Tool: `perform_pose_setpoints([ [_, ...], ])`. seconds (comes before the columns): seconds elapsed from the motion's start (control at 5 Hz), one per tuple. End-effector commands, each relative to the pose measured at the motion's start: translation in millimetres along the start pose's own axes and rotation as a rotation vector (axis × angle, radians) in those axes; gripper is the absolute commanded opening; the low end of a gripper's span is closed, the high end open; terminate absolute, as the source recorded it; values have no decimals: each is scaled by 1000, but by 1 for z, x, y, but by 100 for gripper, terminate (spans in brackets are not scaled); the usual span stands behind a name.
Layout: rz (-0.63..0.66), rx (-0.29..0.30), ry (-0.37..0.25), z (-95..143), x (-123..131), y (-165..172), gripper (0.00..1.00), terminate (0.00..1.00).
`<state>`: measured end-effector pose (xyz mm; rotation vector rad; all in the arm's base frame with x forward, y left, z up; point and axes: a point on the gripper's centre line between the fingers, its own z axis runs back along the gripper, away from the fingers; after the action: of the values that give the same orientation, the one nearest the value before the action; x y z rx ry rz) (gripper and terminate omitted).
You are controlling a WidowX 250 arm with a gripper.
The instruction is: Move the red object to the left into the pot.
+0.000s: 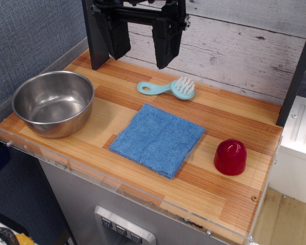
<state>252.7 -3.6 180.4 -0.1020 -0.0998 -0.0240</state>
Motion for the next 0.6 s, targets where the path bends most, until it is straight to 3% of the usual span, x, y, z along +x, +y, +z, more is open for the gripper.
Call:
perform_pose_setpoints([
  [0.0, 0, 0, 0, 0, 0, 0, 100, 0],
  [0.4, -123, 59, -1, -13, 3, -43, 100, 0],
])
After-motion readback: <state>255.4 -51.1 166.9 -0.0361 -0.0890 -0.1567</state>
